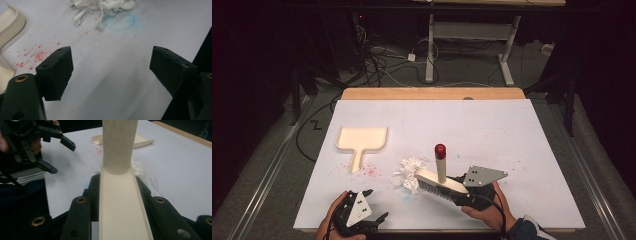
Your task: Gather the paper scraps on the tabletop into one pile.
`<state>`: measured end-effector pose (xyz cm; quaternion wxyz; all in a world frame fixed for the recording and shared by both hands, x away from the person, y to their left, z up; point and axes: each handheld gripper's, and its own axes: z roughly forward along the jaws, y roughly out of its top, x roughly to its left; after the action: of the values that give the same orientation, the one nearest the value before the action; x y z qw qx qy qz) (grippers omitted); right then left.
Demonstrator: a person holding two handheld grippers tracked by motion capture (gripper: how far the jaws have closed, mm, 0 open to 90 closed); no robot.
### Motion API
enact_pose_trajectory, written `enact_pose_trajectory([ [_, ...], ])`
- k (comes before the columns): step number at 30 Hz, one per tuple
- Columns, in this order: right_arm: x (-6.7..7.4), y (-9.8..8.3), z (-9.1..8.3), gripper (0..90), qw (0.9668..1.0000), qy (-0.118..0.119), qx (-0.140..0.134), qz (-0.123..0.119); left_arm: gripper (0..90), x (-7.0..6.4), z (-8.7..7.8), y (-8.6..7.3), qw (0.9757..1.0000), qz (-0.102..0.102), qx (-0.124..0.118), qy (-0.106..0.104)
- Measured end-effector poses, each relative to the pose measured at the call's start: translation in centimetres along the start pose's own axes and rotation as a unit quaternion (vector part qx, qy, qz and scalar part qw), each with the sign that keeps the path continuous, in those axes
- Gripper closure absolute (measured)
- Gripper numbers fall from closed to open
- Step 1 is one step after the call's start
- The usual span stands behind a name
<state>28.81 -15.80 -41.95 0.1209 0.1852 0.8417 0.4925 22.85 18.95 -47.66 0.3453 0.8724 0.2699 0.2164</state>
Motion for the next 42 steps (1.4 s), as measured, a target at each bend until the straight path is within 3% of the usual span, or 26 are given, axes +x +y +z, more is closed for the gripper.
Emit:
enact_pose_trajectory([
  [6, 0.6, -0.1, -1.7, 68.0, 1.0000, 0.004, -0.001, -0.009, 18.1, 0.0, 0.0, 0.0, 1.0000, -0.001, 0.000, 0.001],
  [12, -0.7, -0.4, -4.0, 67.9, 0.9993, -0.034, -0.012, 0.005, 18.1, 0.1, -0.1, 0.0, 1.0000, 0.003, -0.003, 0.005],
  [21, -2.7, -2.2, -7.1, 67.9, 0.9963, -0.081, 0.008, 0.028, 18.1, 0.1, -0.1, 0.0, 1.0000, 0.004, 0.000, 0.007],
  [29, -3.7, -3.8, -9.5, 67.9, 0.9945, -0.083, 0.031, 0.056, 18.1, 0.1, 0.0, 0.0, 1.0000, 0.005, 0.000, 0.008],
  [36, -4.2, -4.9, -11.8, 67.9, 0.9931, -0.057, 0.058, 0.085, 18.1, 0.2, -0.1, 0.0, 0.9999, 0.004, -0.001, 0.009],
  [42, -5.7, -5.3, -11.7, 67.9, 0.9867, -0.038, 0.104, 0.119, 18.1, 0.2, 0.1, 0.2, 0.9999, 0.006, 0.001, 0.008],
])
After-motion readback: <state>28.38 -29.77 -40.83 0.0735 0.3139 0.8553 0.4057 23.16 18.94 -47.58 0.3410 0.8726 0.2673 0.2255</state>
